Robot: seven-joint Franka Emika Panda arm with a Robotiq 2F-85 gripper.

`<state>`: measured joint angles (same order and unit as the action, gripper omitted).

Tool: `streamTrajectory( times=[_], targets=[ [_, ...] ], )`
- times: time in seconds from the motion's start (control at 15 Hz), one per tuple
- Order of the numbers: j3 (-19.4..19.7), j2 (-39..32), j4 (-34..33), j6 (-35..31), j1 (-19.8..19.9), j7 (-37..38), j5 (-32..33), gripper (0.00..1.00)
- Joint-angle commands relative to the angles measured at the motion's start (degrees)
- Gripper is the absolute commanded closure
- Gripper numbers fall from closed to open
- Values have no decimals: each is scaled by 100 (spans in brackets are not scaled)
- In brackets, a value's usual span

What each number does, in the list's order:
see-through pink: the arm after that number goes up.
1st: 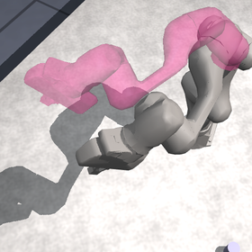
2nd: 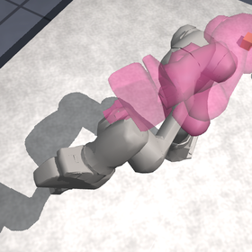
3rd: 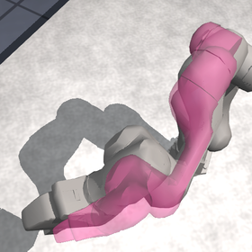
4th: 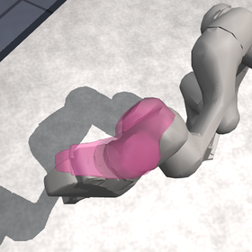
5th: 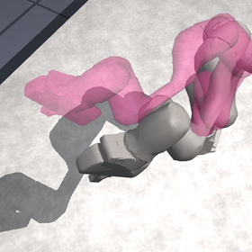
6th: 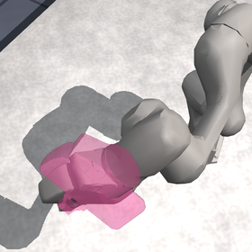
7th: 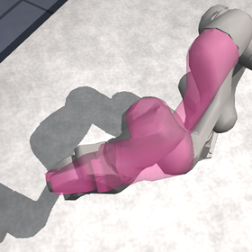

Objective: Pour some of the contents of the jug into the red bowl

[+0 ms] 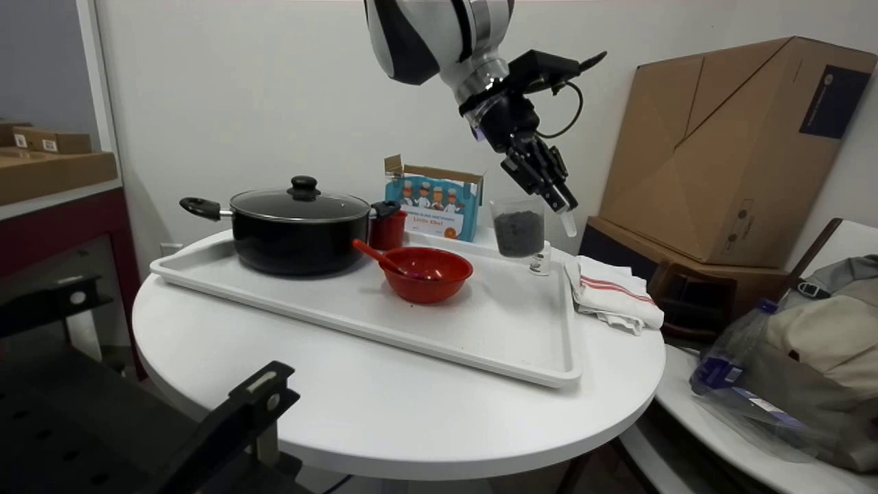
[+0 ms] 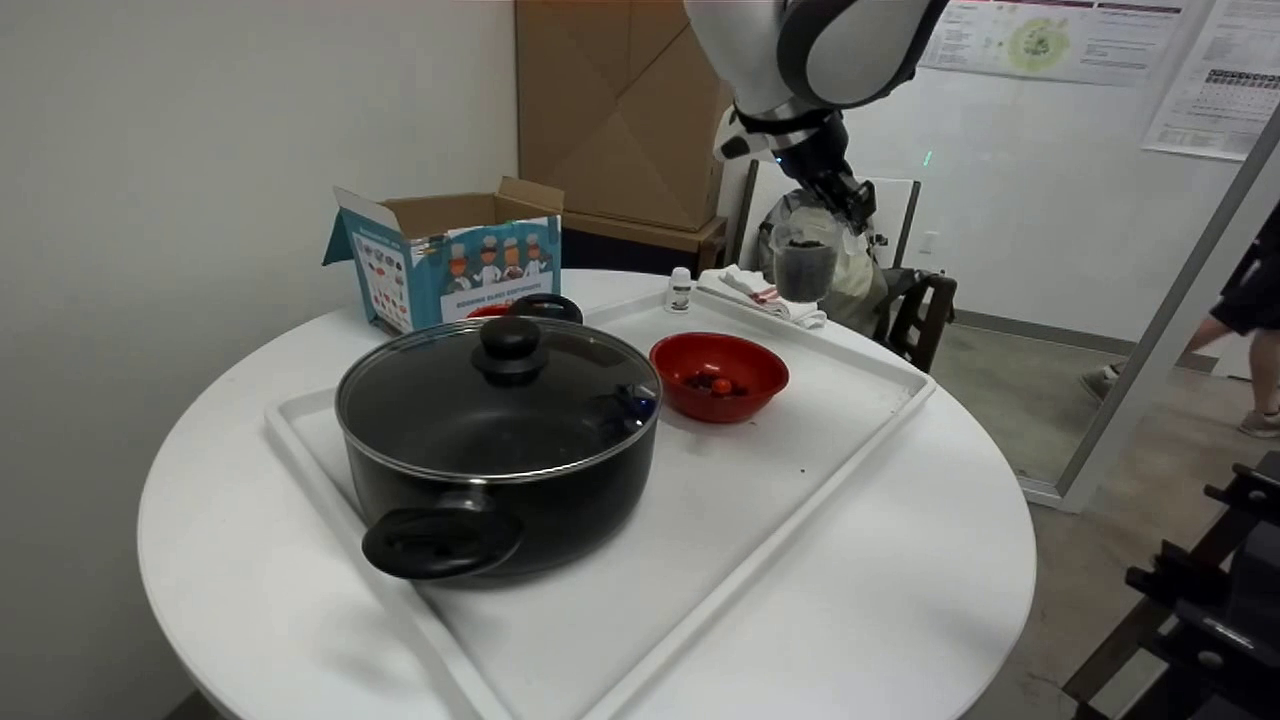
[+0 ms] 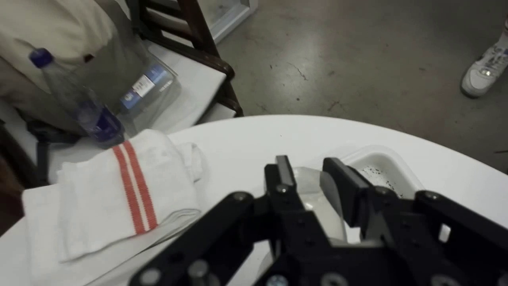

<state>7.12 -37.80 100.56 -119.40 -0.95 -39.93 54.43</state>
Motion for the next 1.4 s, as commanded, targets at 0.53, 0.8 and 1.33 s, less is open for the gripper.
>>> streamTrajectory(
  times=[0.53,0.8,1.33],
  targets=[
    [-762,-246,116,1533,-1178,959,3073,90],
    [-871,-460,273,1767,-1248,1130,3787,90],
    [-833,-721,705,2222,-1268,1397,4977,90]
  ],
)
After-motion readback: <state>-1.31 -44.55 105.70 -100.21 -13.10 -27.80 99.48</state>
